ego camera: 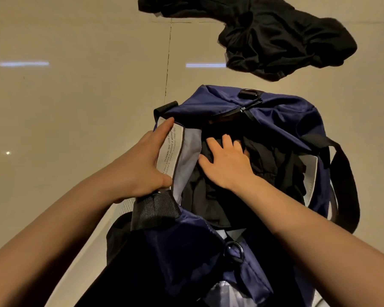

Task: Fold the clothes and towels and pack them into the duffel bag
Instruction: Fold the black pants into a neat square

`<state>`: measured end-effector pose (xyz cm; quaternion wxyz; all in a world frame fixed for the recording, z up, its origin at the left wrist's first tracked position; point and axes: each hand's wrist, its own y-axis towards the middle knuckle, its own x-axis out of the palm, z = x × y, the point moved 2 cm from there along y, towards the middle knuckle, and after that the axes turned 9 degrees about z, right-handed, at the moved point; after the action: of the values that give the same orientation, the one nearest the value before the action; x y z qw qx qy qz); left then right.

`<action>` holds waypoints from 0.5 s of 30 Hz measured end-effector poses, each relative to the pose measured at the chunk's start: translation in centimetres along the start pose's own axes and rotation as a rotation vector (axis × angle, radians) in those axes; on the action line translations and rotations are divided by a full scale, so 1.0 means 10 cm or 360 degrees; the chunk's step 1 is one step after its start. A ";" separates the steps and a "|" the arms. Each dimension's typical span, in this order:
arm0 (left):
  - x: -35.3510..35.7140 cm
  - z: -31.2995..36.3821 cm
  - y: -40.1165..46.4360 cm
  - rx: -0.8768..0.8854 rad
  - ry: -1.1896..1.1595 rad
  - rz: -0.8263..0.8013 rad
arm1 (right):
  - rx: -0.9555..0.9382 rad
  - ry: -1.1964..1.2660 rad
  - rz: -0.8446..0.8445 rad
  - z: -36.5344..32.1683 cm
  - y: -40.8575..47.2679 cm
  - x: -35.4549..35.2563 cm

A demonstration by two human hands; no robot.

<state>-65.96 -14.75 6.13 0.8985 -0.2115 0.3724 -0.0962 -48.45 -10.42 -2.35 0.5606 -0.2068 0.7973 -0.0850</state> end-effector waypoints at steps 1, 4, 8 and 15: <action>0.00 0.01 0.02 -0.0003 -0.0002 -0.0009 | -0.0050 0.0062 0.0035 0.03 -0.10 -0.03; -0.04 0.04 0.07 0.0009 0.0013 -0.0041 | -0.0344 -0.0177 0.0034 0.08 -0.54 0.03; -0.03 0.13 0.06 0.0117 0.0151 -0.0054 | -0.0379 -0.0642 -0.0108 0.14 -0.54 0.28; 0.06 0.26 0.04 0.0212 0.0310 0.0027 | -0.0363 -0.0620 -0.0237 0.08 -0.40 0.19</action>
<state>-63.66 -13.82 7.18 0.8709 -0.1379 0.4526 -0.1331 -47.30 -14.75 -2.84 0.6692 -0.3395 0.6610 0.0059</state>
